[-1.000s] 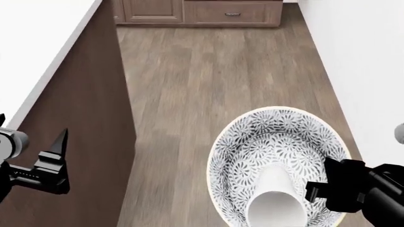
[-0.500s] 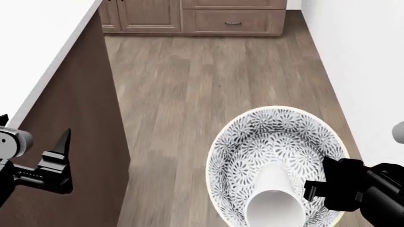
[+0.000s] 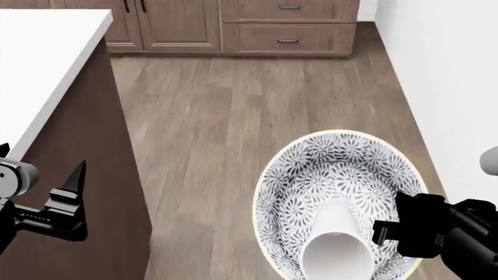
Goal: Place the cup inside the bowl on the dining table and move the bowl to any counter.
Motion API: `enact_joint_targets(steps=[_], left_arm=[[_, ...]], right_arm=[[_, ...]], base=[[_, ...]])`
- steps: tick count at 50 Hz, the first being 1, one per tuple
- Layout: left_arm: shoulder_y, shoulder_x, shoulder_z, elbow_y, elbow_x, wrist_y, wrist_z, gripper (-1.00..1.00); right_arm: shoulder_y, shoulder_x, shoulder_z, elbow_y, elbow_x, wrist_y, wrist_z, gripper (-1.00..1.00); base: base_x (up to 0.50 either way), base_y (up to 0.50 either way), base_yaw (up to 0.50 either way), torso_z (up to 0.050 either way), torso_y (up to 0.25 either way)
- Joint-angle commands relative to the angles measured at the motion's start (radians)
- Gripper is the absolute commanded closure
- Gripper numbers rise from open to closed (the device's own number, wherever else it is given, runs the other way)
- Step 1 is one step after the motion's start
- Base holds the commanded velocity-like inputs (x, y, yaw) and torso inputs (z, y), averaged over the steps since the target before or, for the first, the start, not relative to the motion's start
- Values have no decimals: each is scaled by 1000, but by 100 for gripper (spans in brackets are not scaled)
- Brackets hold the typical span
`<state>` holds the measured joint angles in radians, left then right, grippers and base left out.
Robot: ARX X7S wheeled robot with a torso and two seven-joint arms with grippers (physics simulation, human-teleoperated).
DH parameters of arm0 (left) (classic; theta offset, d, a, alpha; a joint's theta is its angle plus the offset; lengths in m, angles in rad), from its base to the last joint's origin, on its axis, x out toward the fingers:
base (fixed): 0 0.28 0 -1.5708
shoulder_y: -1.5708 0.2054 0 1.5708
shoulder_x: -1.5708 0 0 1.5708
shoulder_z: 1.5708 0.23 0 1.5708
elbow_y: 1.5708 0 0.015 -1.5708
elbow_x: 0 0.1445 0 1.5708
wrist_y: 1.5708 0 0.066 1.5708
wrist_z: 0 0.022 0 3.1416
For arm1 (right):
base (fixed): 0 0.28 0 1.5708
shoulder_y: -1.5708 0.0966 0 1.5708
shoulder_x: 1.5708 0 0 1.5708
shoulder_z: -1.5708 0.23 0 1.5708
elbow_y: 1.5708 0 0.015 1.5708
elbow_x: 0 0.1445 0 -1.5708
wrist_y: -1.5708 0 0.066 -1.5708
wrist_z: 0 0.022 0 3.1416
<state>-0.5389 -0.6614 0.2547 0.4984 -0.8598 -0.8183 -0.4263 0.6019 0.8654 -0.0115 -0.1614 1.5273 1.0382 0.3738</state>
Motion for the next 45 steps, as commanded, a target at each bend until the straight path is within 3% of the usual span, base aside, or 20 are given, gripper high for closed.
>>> enact_joint_targets(steps=[1, 45], left_arm=[[5, -8, -6, 2, -5, 3, 1, -100], [-12, 1, 8, -8, -6, 1, -8, -100]], right_arm=[[4, -1, 2, -1, -2, -8, -11, 100], [7, -3, -13, 6, -12, -20, -25, 100]], base=[[500, -1, 0, 0, 0], [500, 0, 0, 0, 1]])
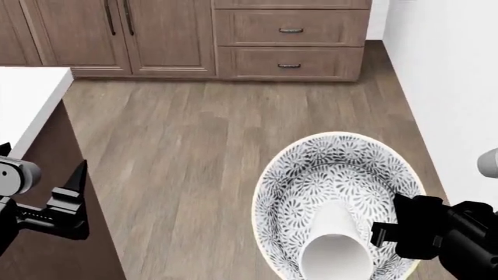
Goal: Place the cup inside the bowl on the dining table and move the bowl to any counter.
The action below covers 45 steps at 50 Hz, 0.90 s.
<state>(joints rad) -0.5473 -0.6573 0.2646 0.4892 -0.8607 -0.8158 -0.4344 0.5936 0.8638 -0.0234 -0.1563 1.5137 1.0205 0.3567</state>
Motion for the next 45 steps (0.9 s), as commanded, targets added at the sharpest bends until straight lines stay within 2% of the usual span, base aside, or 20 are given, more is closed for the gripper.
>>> enact_joint_targets(steps=[1, 45], left_arm=[[0, -11, -8, 2, -9, 0, 4, -100], [7, -5, 6, -3, -5, 9, -3, -100]], right_arm=[[16, -2, -2, 2, 1, -3, -9, 100], [-2, 4, -4, 0, 7, -13, -10, 100]], base=[[500, -1, 0, 0, 0], [500, -1, 0, 0, 2]])
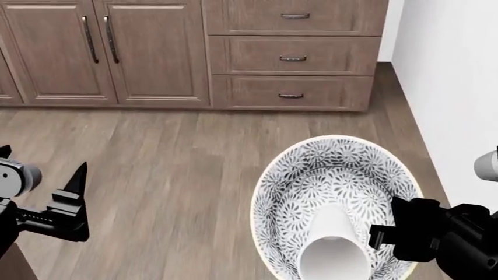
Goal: Place the cup inside the bowl on the dining table and move the bowl to any counter.
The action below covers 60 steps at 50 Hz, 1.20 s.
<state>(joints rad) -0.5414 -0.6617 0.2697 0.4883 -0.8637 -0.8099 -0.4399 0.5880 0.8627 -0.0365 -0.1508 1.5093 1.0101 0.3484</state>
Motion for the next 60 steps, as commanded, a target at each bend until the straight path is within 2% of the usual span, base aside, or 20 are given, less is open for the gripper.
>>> enact_joint_targets(steps=[1, 41, 60], left_arm=[[3, -5, -3, -2, -5, 4, 4, -100], [14, -5, 5, -3, -1, 15, 0, -100], [-22, -3, 9, -7, -11, -1, -1, -100]], right_arm=[[3, 4, 9, -6, 11, -4, -2, 100], [4, -12, -9, 11, -11, -25, -25, 100], [31, -8, -25, 21, -15, -14, -26, 100]], base=[[500, 0, 0, 0, 0], [500, 0, 0, 0, 2], [500, 0, 0, 1, 2]])
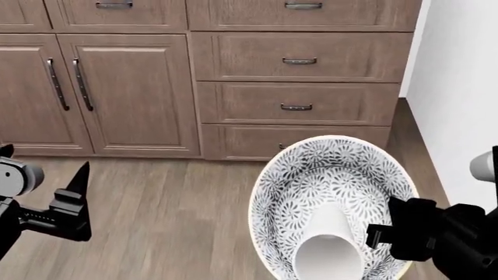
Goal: Place the cup inside the bowl on the dining table and move the bowl to any counter.
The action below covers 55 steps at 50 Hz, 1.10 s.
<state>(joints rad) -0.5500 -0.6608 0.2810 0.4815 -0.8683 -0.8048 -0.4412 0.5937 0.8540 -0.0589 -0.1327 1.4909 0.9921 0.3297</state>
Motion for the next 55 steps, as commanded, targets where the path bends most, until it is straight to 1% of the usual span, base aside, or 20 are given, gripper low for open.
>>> enact_joint_targets(steps=[1, 10, 11, 13, 19, 22, 32, 37, 39, 52, 55], left_arm=[[-6, -6, -4, -2, -4, 1, 3, -100], [-16, 7, 9, -5, -2, -8, -6, -100], [-3, -5, -1, 1, -8, -2, -1, -100], [-15, 8, 9, -5, -4, -8, -8, -100], [5, -18, -12, 5, -18, 1, 3, -100], [-11, 1, 3, -2, -9, -7, -9, -100], [10, -24, -20, 7, -23, 4, 0, -100], [-5, -6, -5, -3, -14, -2, -9, -100], [3, -19, -17, 5, -23, 1, -7, -100], [3, -18, -19, 0, -31, 2, -5, -100], [-6, -6, -8, -4, -25, -3, -13, -100]], right_arm=[[22, 0, -3, 3, 0, 0, -10, 100], [13, 3, -1, 1, 4, -2, -7, 100], [13, 3, 0, 1, 5, -2, -7, 100], [12, 4, 1, 0, 4, -4, -7, 100], [4, 0, 2, 1, -1, -14, -10, 100], [7, -2, 2, 4, -2, -15, -9, 100], [11, -2, 1, 2, 3, -16, -4, 100], [27, -4, -8, 7, 4, -8, -3, 100], [33, -5, -11, 7, 3, -6, -4, 100], [29, -6, -14, 1, 5, -9, -4, 100], [32, -6, -15, 1, 8, -8, -4, 100]], base=[[500, 0, 0, 0, 0], [500, 0, 0, 0, 1], [500, 0, 0, 0, 0], [500, -4, 0, 0, 0], [500, -10, 0, 0, 2], [500, -36, 0, 0, 3], [500, -128, 0, 0, 1], [500, -137, 0, 0, 2], [500, -139, 0, 0, 0], [500, -97, 0, 0, 2], [500, -58, 0, 0, 3]])
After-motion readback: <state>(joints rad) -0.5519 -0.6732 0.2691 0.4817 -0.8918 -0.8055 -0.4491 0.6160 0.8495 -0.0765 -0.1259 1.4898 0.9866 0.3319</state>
